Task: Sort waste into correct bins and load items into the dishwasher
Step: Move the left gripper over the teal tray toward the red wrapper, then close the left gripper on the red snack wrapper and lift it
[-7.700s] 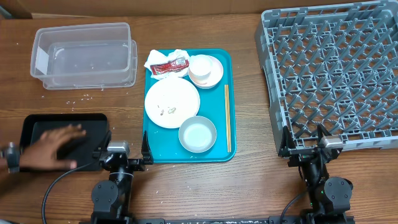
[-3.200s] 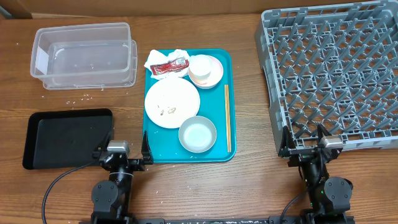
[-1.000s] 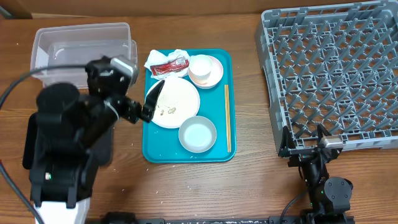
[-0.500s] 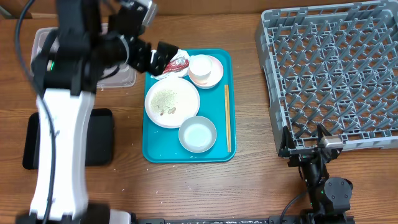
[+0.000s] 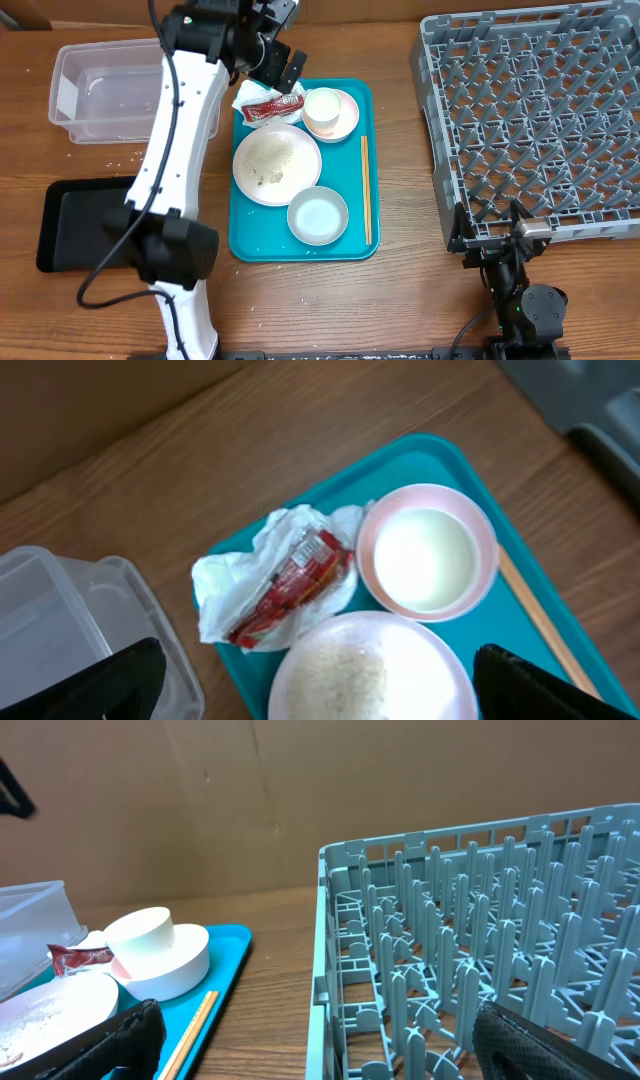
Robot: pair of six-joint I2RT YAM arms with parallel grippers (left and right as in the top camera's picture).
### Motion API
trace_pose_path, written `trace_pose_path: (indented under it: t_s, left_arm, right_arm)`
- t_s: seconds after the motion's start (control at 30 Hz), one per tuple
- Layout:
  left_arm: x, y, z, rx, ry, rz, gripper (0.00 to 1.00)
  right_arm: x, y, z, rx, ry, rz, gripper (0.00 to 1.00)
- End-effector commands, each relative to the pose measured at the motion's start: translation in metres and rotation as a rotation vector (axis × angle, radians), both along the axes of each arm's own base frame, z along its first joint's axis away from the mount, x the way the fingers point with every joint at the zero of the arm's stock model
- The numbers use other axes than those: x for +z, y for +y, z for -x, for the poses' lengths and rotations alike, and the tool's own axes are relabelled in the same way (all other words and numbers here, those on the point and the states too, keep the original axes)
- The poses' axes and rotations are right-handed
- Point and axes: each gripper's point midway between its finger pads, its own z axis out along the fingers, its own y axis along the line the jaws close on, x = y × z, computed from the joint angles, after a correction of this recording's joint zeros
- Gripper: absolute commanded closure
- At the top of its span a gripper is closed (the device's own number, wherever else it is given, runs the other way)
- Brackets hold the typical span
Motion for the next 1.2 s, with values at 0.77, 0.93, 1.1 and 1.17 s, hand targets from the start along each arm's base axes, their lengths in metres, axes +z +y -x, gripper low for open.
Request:
trace_pose_path:
  t_s: [0.77, 0.93, 1.1, 1.17]
  left_arm:
    - [-0.161, 0.000, -0.018, -0.040, 0.282, -0.111, 0.55]
    - [-0.170, 0.001, -0.016, -0.068, 0.300, -0.126, 0.55]
    - [-0.172, 0.001, -0.016, -0.120, 0.291, -0.146, 0.45]
    - [-0.174, 0.001, -0.016, -0.139, 0.291, -0.154, 0.45]
  right_arm:
    - [-0.001, -0.001, 0.000, -0.003, -0.008, 0.002, 0.00]
    - [-0.001, -0.001, 0.000, -0.003, -0.008, 0.002, 0.00]
    - [-0.001, -0.001, 0.000, -0.003, -0.008, 0.002, 0.00]
    - [-0.001, -0.001, 0.000, -0.003, -0.008, 0.002, 0.00]
